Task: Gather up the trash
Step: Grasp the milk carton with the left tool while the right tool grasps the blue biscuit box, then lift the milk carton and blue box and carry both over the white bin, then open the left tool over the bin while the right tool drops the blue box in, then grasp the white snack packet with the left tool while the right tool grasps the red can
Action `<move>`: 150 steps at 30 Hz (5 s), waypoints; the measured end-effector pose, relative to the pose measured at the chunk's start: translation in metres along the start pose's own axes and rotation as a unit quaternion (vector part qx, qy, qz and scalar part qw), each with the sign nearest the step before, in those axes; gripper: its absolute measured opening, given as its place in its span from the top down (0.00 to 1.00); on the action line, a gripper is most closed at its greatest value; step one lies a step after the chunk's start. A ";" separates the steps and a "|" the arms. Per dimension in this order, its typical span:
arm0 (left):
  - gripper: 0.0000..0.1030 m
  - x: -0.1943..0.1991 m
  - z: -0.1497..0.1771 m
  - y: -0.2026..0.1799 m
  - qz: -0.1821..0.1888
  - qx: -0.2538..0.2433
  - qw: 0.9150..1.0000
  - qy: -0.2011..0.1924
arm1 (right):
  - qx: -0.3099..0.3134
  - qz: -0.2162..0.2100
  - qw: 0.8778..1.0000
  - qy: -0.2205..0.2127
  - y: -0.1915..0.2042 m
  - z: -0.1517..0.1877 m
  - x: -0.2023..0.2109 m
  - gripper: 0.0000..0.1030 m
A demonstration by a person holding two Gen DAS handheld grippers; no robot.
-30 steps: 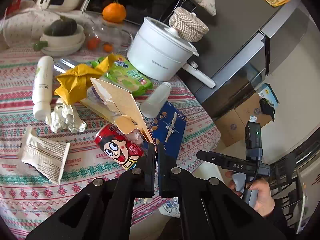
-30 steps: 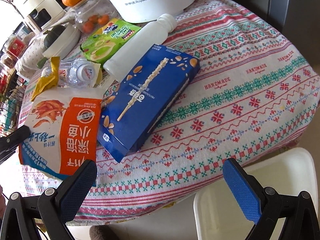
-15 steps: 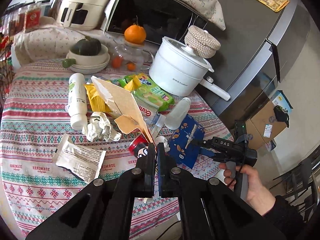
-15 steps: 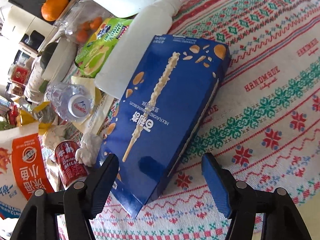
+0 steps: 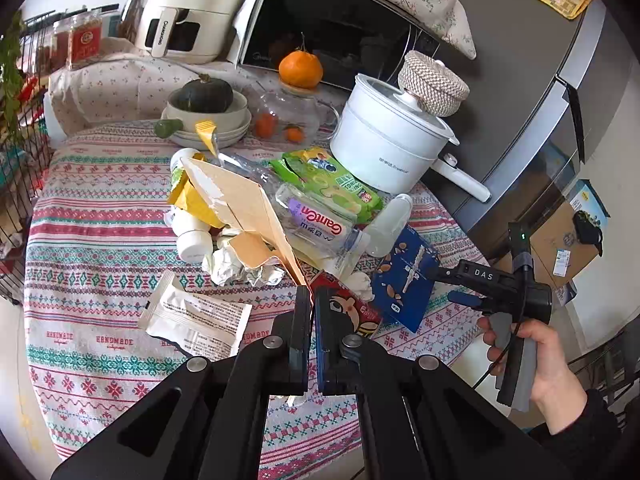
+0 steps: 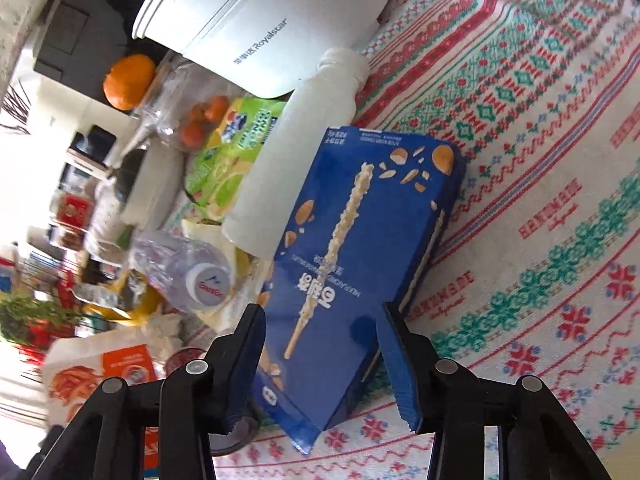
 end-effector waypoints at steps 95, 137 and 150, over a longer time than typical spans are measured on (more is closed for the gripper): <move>0.69 -0.114 0.202 -0.309 0.169 -0.232 0.946 0.154 | -0.038 0.208 0.977 -0.021 -0.219 0.145 0.197 0.08; 0.11 0.005 0.071 -0.056 -0.031 -0.086 0.996 0.017 | 0.018 0.210 0.977 0.035 -0.172 0.141 0.139 0.00; 0.11 -0.015 0.052 0.055 -0.107 -0.039 0.992 0.049 | 0.113 0.194 0.973 0.047 -0.087 0.130 0.111 0.00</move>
Point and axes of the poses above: each gripper's, at about its wrist camera, not at the fingertips, and x roughly against the way its jaws point, y to its left, z to its underside, the point moved 10 cm from there along -x, roughly the way its jaws point, and after that the axes turned 2 degrees about y, right-handed, at the moved point
